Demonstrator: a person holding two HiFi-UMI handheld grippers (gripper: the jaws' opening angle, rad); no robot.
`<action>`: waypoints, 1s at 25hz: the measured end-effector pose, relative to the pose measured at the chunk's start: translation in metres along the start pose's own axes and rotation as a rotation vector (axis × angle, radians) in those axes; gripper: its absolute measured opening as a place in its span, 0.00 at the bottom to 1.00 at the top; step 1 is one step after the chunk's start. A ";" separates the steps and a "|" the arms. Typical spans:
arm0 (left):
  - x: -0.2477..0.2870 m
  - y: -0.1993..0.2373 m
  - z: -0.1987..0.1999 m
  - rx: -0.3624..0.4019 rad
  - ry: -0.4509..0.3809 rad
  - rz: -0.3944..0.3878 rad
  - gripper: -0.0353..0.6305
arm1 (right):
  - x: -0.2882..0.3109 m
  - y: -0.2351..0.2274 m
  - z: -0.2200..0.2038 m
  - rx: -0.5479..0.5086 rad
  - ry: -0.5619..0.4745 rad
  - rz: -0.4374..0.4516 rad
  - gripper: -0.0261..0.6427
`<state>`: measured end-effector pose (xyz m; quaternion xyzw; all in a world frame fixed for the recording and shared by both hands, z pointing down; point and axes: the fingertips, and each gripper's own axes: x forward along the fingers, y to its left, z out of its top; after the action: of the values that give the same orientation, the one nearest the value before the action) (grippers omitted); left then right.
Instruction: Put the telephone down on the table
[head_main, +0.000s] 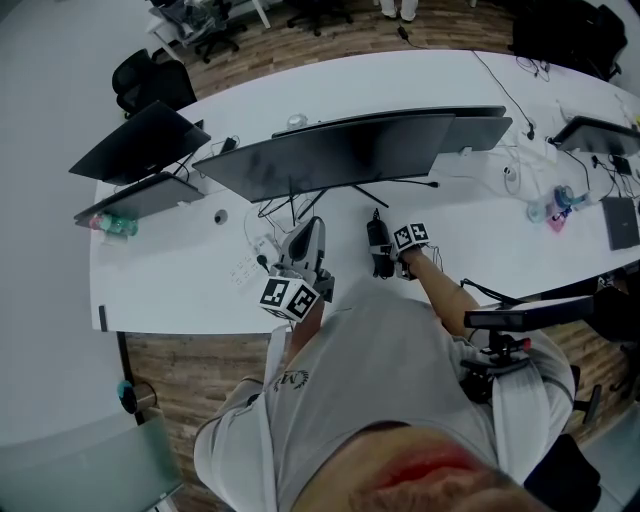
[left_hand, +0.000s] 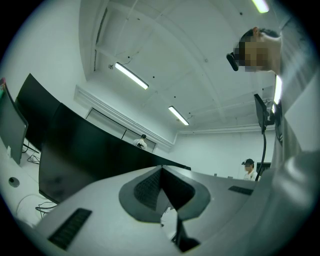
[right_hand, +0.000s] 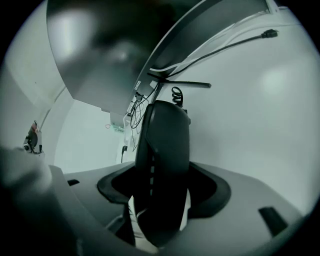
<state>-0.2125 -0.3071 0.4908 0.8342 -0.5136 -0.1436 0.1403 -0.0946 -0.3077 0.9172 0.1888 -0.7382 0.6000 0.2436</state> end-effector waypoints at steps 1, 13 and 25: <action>0.000 0.000 0.000 0.001 0.002 0.000 0.07 | 0.002 -0.004 -0.003 0.002 0.008 -0.007 0.48; 0.003 -0.003 -0.004 -0.001 0.007 -0.003 0.07 | 0.006 -0.006 -0.006 -0.030 0.002 -0.026 0.48; 0.001 -0.003 -0.005 0.006 0.015 0.003 0.07 | -0.018 -0.033 0.009 -0.132 -0.081 -0.249 0.49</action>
<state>-0.2071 -0.3062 0.4944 0.8349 -0.5144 -0.1355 0.1417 -0.0618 -0.3233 0.9316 0.2866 -0.7561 0.5073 0.2979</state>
